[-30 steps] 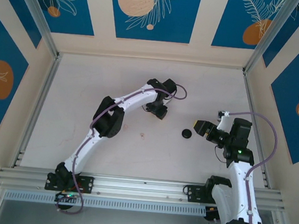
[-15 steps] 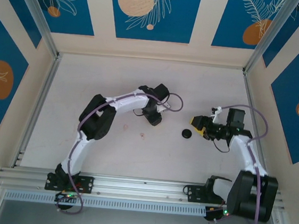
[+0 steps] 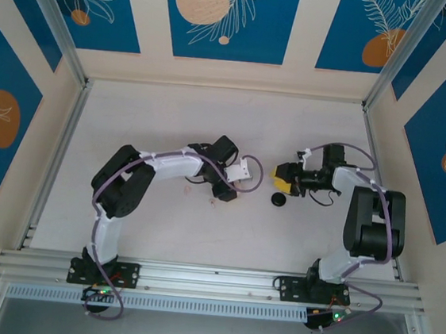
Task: Insert the wireless bluetooth earbuds into the charging case
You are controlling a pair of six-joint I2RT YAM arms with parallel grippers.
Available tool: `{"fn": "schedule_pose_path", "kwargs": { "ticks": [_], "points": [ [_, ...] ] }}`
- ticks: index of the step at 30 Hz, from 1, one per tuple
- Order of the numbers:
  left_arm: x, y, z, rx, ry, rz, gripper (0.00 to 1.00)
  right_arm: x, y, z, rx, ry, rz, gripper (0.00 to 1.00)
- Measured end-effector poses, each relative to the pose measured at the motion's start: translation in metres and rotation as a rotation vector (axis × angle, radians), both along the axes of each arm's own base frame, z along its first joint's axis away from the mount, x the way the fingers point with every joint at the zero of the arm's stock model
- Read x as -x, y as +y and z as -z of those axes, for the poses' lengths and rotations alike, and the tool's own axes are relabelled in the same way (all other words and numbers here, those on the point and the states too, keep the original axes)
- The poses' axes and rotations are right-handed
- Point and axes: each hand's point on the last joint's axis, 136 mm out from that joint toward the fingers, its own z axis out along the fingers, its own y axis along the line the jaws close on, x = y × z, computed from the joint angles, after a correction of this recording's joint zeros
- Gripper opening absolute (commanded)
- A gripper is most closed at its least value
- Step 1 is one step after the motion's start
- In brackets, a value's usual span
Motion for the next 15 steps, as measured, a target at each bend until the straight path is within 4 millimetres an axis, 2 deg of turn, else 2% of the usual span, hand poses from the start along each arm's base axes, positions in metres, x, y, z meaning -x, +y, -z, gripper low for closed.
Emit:
{"fn": "schedule_pose_path", "kwargs": {
  "ticks": [8, 15],
  "points": [
    [0.005, -0.010, -0.016, 0.101, -0.057, 0.073, 0.33, 0.007, 0.033, 0.011, -0.035, 0.029, -0.134, 0.49],
    [0.004, -0.013, -0.029, 0.144, -0.091, 0.083, 0.33, 0.008, 0.051, 0.012, -0.067, 0.020, -0.205, 0.49]
  ]
}}
